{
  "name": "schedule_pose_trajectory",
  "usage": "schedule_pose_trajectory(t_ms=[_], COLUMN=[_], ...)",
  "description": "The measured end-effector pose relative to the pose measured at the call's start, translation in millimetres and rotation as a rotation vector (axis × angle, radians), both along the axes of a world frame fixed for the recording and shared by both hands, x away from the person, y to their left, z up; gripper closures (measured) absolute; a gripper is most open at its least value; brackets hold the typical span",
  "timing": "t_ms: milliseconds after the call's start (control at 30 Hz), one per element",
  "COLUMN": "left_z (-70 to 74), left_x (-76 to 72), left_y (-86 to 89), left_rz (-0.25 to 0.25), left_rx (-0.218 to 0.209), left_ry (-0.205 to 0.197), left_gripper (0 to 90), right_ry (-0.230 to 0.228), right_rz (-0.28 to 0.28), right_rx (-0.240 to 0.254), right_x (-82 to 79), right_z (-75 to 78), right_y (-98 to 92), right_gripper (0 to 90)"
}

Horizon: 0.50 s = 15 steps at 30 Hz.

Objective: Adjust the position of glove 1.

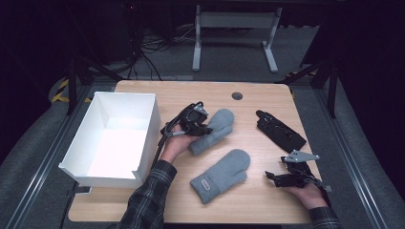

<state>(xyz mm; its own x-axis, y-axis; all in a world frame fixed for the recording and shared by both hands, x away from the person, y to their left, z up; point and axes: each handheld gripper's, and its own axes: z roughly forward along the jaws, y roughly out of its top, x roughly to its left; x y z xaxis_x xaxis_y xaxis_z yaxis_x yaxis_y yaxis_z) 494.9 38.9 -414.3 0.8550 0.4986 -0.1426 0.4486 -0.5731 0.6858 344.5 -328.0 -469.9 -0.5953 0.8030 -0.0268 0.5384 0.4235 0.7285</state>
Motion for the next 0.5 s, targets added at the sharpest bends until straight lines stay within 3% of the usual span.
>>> schedule_pose_trajectory(t_ms=[500], left_z=[28.3], left_x=[-46.7], left_y=[8.0], left_rz=[-0.030], left_rx=[-0.025], left_ry=[0.058], left_gripper=[80.3], right_ry=[0.000], right_rz=[0.000], right_rx=[0.000], right_x=[0.1], right_z=[0.0], right_y=[0.1], right_gripper=[9.7])
